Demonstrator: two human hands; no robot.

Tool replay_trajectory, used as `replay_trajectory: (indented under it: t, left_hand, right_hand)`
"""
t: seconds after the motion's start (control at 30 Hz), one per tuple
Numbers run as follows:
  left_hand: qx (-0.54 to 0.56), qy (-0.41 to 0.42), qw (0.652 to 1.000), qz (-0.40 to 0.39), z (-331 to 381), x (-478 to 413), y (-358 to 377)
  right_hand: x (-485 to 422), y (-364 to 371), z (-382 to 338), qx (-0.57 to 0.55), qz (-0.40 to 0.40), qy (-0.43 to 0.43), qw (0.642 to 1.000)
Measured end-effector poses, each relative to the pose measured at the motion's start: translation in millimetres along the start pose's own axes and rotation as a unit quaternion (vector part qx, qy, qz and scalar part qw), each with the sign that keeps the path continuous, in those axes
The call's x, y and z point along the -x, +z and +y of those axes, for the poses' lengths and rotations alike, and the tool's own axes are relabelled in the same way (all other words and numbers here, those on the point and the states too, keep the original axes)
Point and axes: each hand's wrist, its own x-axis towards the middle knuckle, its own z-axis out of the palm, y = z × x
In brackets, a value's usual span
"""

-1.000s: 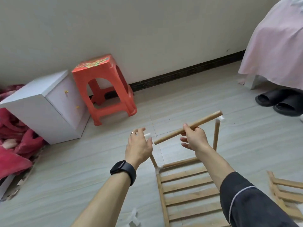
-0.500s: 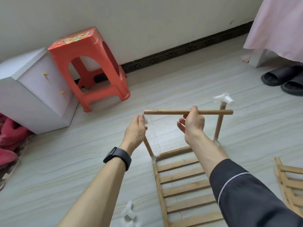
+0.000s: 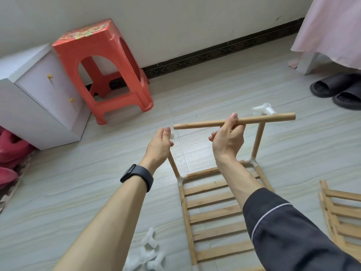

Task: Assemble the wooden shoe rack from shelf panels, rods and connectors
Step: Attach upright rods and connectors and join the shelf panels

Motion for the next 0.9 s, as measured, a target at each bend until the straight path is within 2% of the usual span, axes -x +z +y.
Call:
replay_trajectory:
  t: [0.4,0.63,0.9]
  left_hand:
    - [0.041,0.0,0.999,0.009,-3.3,1.3,-2.9]
    - [0.124,-0.06,0.99,-0.001,-5.4,0.1,-8.5]
    - [0.138,-0.07,0.988,0.0,-13.5,0.5,-17.2]
  right_hand:
    - [-6.4,1.8,-1.3,0.015,-0.048,0.027,0.998]
    - [-11.4,-3.1,5.5,-0.012,-0.027,0.067,0.997]
    - [-7.0,0.3,6.5,0.029,-0.07,0.054,0.996]
